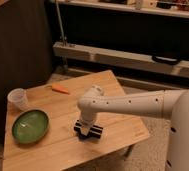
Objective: Place the eraser on the white sponge
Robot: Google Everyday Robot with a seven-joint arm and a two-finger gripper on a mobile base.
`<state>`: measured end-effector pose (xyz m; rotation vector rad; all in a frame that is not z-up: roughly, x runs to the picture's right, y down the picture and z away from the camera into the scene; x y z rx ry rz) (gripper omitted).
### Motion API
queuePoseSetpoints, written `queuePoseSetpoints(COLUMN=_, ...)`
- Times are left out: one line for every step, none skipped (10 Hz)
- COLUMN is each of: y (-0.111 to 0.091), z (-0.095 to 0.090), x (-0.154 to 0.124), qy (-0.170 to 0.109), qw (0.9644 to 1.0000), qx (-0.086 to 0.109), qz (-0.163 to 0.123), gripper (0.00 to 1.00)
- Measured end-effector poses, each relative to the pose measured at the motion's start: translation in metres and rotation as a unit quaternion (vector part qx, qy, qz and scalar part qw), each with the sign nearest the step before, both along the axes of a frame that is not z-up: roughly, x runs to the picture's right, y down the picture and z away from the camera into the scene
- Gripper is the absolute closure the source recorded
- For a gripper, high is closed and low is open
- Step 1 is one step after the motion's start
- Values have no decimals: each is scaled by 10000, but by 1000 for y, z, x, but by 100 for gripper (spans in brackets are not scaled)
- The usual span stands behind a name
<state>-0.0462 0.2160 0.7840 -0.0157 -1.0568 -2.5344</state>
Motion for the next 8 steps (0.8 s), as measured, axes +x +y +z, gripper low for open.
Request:
queuePoseSetpoints(y=1, z=1, x=1, qy=14, qw=10000, qx=-22, qz=-18, gripper=63)
queuePoseSetpoints(y=1, z=3, x=1, qy=17, qw=10000, qx=-35, qz=-26, gripper=53)
queuePoseSetpoints(y=1, z=5, x=0, qy=15, qw=10000, qx=-48, qz=-39, gripper=44)
queuePoseSetpoints(y=2, z=6, x=0, qy=10, qw=10000, qx=-63, qz=-49, gripper=34)
queuePoseSetpoints(y=2, z=8, x=-1, qy=5, qw=10000, qx=-84, qz=-48, gripper=24)
queuePoseSetpoints(y=2, z=8, x=-1, qy=-4, qw=9999, qx=-106, qz=-42, gripper=21)
queuePoseSetpoints(y=2, z=9, x=-1, qy=-66, qw=9999, qx=-158, qz=-19, gripper=20)
queuePoseSetpoints(y=0, z=9, x=-1, qy=-137, qw=9997, qx=-206, qz=24, gripper=20)
